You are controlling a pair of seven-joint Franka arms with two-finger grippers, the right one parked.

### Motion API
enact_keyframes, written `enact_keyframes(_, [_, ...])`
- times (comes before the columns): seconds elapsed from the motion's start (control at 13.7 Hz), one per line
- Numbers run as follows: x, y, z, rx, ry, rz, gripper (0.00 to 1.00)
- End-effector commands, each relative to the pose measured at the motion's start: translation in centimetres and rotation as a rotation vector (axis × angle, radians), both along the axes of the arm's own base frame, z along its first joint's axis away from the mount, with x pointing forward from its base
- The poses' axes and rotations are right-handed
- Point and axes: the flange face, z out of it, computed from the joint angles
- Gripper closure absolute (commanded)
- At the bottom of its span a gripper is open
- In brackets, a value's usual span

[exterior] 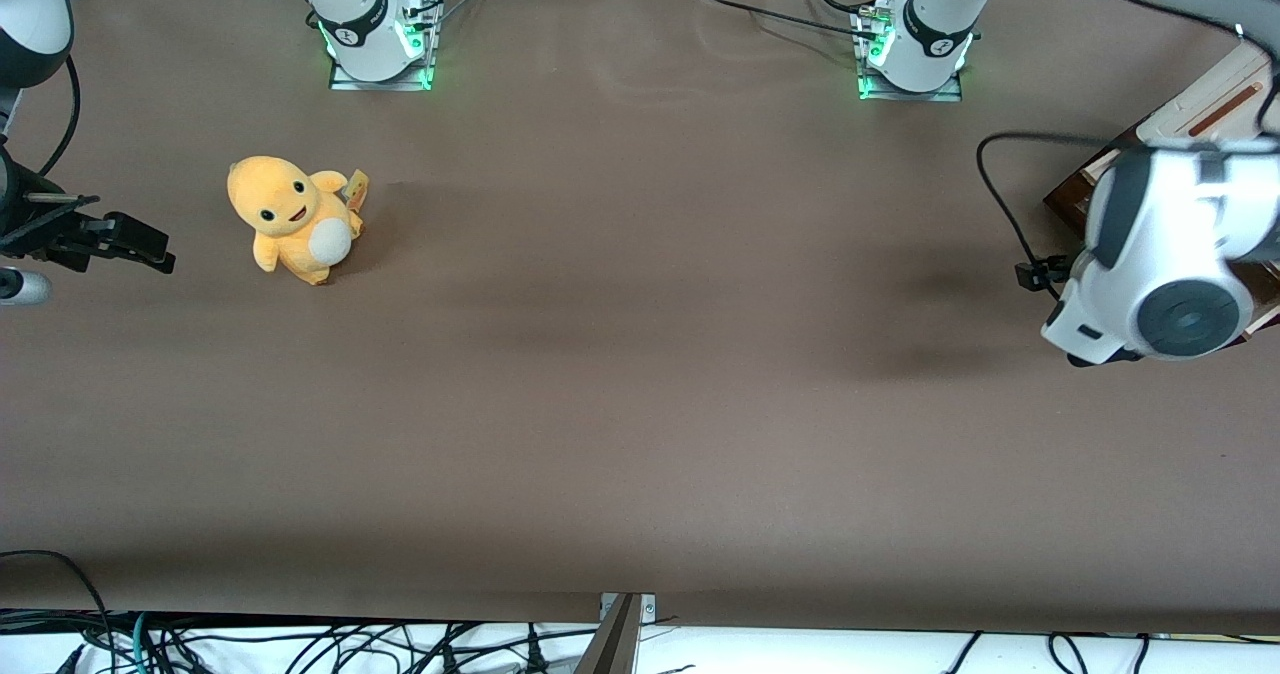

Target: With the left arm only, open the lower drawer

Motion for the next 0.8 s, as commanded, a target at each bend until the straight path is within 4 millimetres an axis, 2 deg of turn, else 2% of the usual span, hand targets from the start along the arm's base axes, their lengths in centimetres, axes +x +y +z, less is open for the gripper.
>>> enact_keyframes(0.0, [0.3, -1.8, 5.2, -0.183, -0.081, -0.041, 0.0])
enact_keyframes(0.22, [0.7, -3.7, 8.7, -0.263, -0.149, -0.125, 0.0])
enact_keyframes(0.29, [0.3, -3.5, 10.3, -0.285, -0.17, -0.158, 0.0])
enact_keyframes(0.44, [-0.2, -3.3, 11.8, -0.389, -0.175, -0.279, 0.0])
enact_keyframes(0.58, [-0.9, -3.3, 13.7, -0.472, -0.23, -0.286, 0.0])
enact_keyframes(0.66, [-1.2, -3.0, 14.2, -0.486, -0.277, -0.295, 0.0])
enact_keyframes(0.73, [-2.3, -2.8, 13.1, -0.481, -0.287, -0.291, 0.0])
